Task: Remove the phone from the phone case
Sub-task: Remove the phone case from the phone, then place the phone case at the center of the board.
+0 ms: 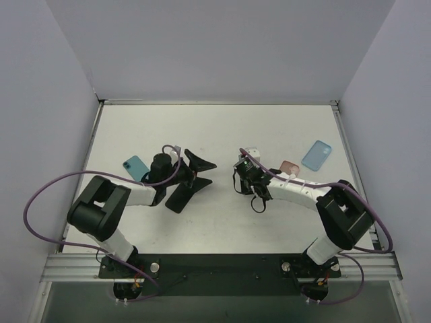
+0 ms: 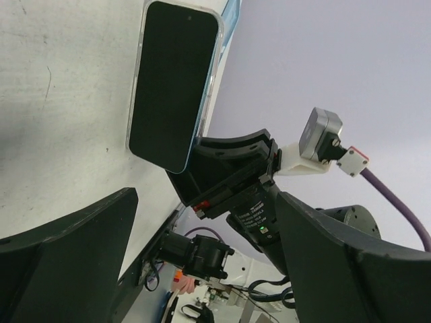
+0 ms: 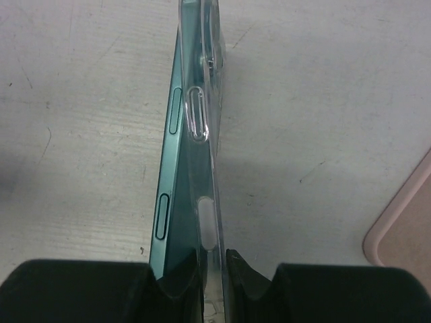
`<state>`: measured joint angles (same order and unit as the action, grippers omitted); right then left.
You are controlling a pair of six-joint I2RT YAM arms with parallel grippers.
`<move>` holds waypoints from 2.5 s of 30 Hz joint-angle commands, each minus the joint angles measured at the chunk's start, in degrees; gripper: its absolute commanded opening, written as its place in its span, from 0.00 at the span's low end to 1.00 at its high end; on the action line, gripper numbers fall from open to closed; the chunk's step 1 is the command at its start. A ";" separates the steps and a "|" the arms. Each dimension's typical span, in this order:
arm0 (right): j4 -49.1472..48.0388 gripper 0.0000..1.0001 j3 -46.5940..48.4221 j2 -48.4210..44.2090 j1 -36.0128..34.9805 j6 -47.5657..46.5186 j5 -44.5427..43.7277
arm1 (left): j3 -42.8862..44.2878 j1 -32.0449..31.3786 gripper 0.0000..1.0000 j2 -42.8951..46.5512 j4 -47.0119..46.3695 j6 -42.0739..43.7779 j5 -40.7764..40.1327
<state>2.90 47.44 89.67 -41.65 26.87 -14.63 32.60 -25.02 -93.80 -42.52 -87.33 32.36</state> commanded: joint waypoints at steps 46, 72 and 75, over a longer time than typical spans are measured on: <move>-3.16 0.00 -7.10 -6.08 16.86 5.47 19.29 | 33.14 -12.43 0.66 -11.15 42.43 42.06 -16.18; 1.23 0.75 5.30 3.59 31.54 12.24 31.87 | 30.15 -8.47 0.71 4.59 48.85 42.06 -17.33; 5.01 0.76 5.47 1.83 31.63 10.75 28.44 | 31.21 -7.95 0.72 6.08 50.52 43.03 -17.59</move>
<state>0.62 53.12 95.79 -10.41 39.86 18.15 61.39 -33.58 -91.09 5.45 -45.98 15.35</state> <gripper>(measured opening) 0.755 0.712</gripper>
